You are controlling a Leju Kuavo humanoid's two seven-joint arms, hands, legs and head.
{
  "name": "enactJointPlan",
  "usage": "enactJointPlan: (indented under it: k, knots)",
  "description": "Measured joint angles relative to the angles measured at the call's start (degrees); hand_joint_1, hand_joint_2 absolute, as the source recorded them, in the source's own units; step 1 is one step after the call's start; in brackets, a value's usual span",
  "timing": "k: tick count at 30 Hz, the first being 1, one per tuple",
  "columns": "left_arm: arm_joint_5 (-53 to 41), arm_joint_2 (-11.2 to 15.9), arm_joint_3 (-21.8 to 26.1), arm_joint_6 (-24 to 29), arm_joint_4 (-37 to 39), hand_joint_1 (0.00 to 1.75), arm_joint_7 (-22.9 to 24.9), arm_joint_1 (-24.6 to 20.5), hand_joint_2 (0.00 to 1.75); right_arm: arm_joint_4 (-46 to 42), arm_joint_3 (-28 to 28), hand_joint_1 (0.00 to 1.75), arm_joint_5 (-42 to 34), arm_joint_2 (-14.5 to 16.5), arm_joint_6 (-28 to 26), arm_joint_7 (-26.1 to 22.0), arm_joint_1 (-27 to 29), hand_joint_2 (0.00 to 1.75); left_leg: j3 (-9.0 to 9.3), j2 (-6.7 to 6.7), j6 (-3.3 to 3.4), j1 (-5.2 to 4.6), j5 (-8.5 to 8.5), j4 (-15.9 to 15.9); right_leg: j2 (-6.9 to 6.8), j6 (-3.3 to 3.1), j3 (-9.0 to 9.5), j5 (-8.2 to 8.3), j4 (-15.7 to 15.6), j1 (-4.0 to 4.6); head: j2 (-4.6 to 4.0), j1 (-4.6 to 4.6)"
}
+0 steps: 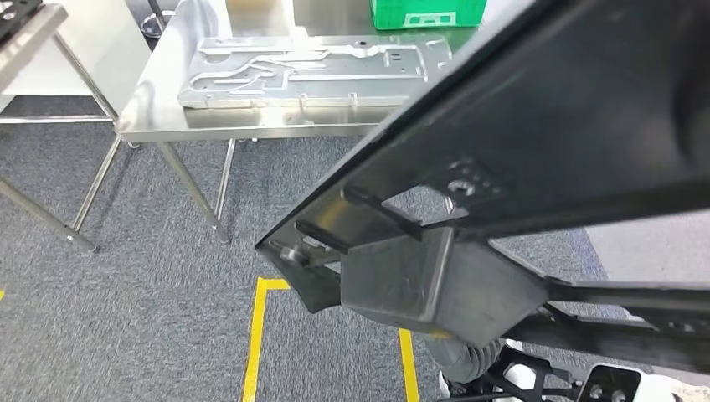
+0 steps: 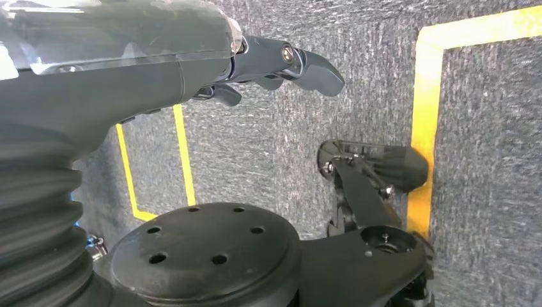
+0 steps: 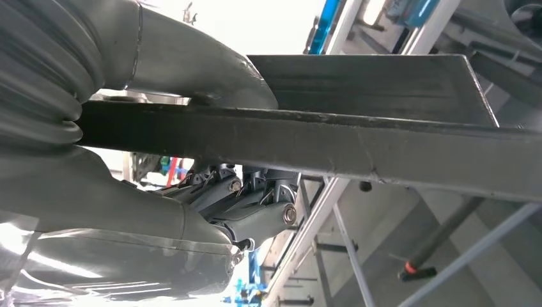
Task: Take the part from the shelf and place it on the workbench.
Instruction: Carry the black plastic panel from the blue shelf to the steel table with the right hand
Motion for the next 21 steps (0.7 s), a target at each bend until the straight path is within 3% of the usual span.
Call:
enactJointPlan:
  k: [3, 4, 6, 7, 8, 9, 11, 12, 13, 16, 18, 19, 21]
  knots:
    - [-0.1, 0.0, -0.1, 0.1, 0.0, 0.0, 0.1, -0.1, 1.75, -0.1, -0.1, 1.75, 0.2, 0.3, 0.1, 0.1, 0.0, 1.75, -0.13, 0.19, -0.82, 0.2, -1.19, 1.6, 0.19, -1.34, 0.93, -0.32, -0.5, -0.22, 0.0, -0.07]
    - [-0.1, 0.0, -0.1, 0.1, 0.0, 0.0, 0.1, -0.1, 1.75, -0.1, -0.1, 1.75, 0.3, 0.5, 0.1, 0.1, 0.1, 1.75, -1.37, 0.2, -0.93, 0.24, -2.43, 4.4, 0.18, -1.77, 1.4, -0.49, -0.6, -0.29, 0.0, -0.12]
    - [-0.1, 0.0, -0.3, 0.1, 0.0, 0.0, 0.2, -0.1, 1.75, -0.1, -0.1, 1.75, 0.4, 0.6, 0.2, 0.1, 0.1, 1.75, -5.89, 0.19, -0.99, 0.24, -5.61, 12.7, 0.14, -2.39, 2.12, -1.14, -0.7, 0.01, 0.0, -0.2]
    - [-0.1, 0.0, -0.3, 0.0, 0.0, 0.0, 0.3, 0.0, 1.75, -0.1, -0.1, 1.75, 0.4, 0.6, 0.2, 0.1, 0.2, 1.75, -8.15, 0.18, -0.97, 0.2, -6.41, 16.2, 0.21, -2.53, 2.51, -1.5, -0.7, 0.21, 0.0, -0.19]
    - [-0.1, 0.0, -0.4, 0.0, 0.0, 0.0, 0.3, 0.0, 1.75, -0.1, -0.1, 1.75, 0.4, 0.6, 0.2, 0.1, 0.2, 1.75, -9.56, 0.18, -0.89, 0.14, -6.04, 17.8, 0.31, -2.6, 3.0, -1.92, -0.6, 0.4, 0.0, -0.19]
    - [0.0, 0.0, -0.4, 0.0, 0.0, 0.0, 0.2, -0.1, 1.75, -0.1, -0.1, 1.75, 0.4, 0.6, 0.2, 0.1, 0.3, 1.75, -9.83, 0.17, -0.68, 0.05, -4.35, 17.1, 0.44, -2.62, 3.65, -2.39, -0.6, 0.57, 0.0, -0.19]
    - [-0.1, 0.0, -0.4, 0.0, 0.0, 0.0, 0.3, 0.0, 1.75, -0.1, -0.1, 1.75, 0.5, 0.7, 0.1, 0.1, 0.3, 1.75, -7.7, 0.13, 0.14, -0.28, 1.09, 10.3, 0.64, -2.53, 5.19, -3.53, -0.6, 0.79, 0.0, -0.18]
    - [-0.1, 0.1, -0.4, 0.0, 0.0, 0.0, 0.4, 0.1, 1.75, -0.1, -0.1, 1.75, 0.5, 0.7, 0.1, 0.1, 0.3, 1.75, -6.37, 0.11, 0.61, -0.54, 3.04, 6.9, 0.74, -2.35, 5.8, -4.08, -0.6, 0.92, 0.0, -0.09]
    - [-0.1, 0.1, -0.4, 0.0, 0.0, 0.0, 0.4, 0.1, 1.75, -0.1, -0.2, 1.75, 0.5, 0.7, 0.0, 0.1, 0.3, 1.75, -5.29, 0.1, 1.06, -0.79, 3.83, 4.4, 0.82, -2.08, 6.13, -4.5, -0.6, 0.94, 0.0, -0.07]
    - [-0.1, 0.2, -0.4, 0.0, 0.0, 0.0, 0.5, 0.1, 1.75, -0.1, -0.2, 1.75, 0.8, 0.7, -0.2, 0.1, 0.4, 1.75, -3.94, 0.04, 1.94, -1.11, 2.7, 2.1, 0.84, -1.08, 6.28, -4.74, -0.1, 0.91, 0.0, 0.01]
    - [-0.1, 0.2, -0.5, 0.0, 0.0, 0.0, 0.5, 0.2, 1.75, -0.1, -0.2, 1.75, 0.9, 0.7, -0.3, 0.0, 0.4, 1.75, -2.75, -0.07, 2.47, -0.85, 2.31, 1.1, 0.7, -0.49, 5.34, -4.67, 2.4, 0.8, 0.0, 0.09]
    - [-0.1, 0.2, -0.5, 0.0, 0.0, 0.0, 0.5, 0.1, 1.75, -0.1, -0.3, 1.75, 0.9, 0.7, -0.3, 0.0, 0.4, 1.75, -2.02, -0.1, 2.71, -0.72, 2.11, 0.6, 0.63, -0.21, 3.96, -5.17, 4.9, 0.67, 0.0, 0.14]
    - [-0.1, 0.2, -0.5, 0.0, 0.0, 0.0, 0.5, 0.1, 1.75, -0.1, -0.3, 1.75, 1.0, 0.7, -0.3, 0.0, 0.5, 1.75, -0.91, -0.07, 3.02, -0.7, 1.46, 0.2, 0.55, 0.44, -0.66, -7.42, 11.6, 0.34, 0.0, 0.22]
